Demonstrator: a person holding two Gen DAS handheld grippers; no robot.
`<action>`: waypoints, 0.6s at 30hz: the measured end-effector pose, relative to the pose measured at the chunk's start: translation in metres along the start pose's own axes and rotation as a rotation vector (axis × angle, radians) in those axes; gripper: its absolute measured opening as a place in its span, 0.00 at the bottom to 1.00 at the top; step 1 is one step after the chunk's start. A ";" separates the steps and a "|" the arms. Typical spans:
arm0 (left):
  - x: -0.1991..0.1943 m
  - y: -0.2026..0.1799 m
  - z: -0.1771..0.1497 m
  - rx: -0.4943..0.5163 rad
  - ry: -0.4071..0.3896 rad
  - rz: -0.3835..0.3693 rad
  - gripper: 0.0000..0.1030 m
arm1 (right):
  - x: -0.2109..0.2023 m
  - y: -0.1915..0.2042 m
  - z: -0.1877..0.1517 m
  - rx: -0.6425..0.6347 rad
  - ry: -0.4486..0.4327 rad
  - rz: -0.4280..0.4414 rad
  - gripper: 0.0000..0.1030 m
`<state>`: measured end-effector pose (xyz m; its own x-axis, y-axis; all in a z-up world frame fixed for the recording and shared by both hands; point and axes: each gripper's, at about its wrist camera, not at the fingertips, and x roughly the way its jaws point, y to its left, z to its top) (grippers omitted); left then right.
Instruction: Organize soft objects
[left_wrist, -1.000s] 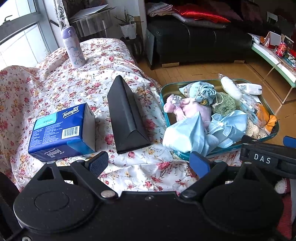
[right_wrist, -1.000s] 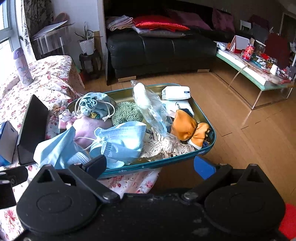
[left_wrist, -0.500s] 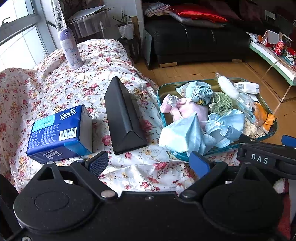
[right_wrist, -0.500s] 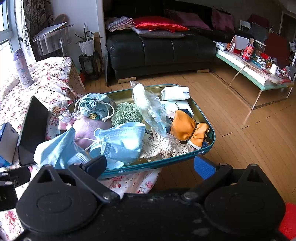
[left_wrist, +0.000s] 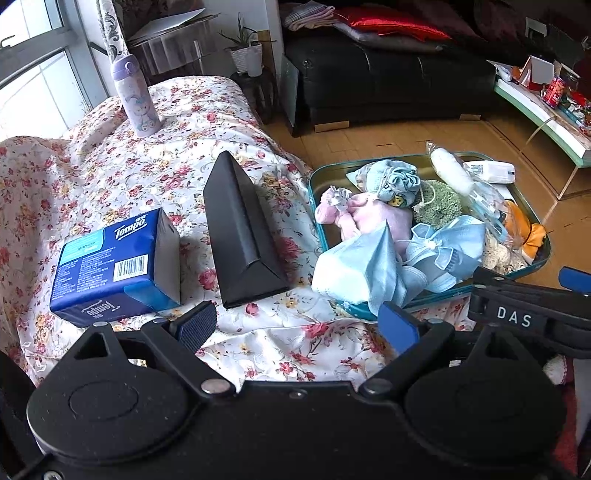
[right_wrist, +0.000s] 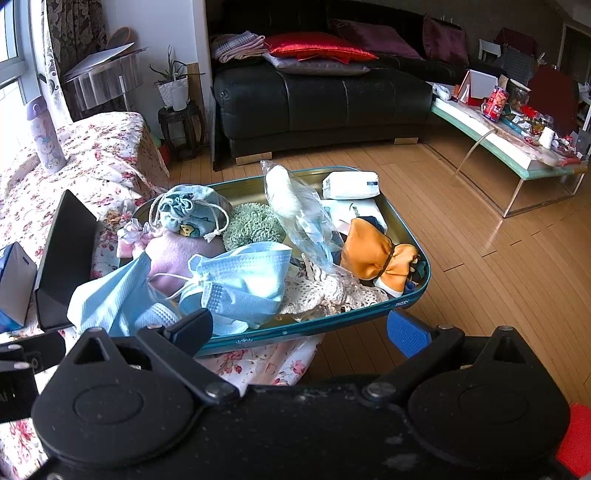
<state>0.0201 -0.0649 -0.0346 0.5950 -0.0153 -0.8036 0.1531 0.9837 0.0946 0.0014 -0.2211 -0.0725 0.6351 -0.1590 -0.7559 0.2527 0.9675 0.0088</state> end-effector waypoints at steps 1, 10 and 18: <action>0.000 0.000 0.000 0.000 0.000 -0.001 0.89 | 0.000 0.000 0.000 0.001 0.001 0.000 0.99; 0.001 0.005 0.002 -0.012 0.003 0.004 0.89 | 0.002 0.001 0.000 -0.004 0.005 0.000 0.99; 0.002 0.006 0.002 -0.012 0.005 0.012 0.89 | 0.002 0.001 0.000 -0.005 0.005 0.000 0.99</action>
<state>0.0236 -0.0596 -0.0344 0.5930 -0.0030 -0.8052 0.1365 0.9859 0.0969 0.0025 -0.2199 -0.0741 0.6311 -0.1584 -0.7594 0.2495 0.9684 0.0054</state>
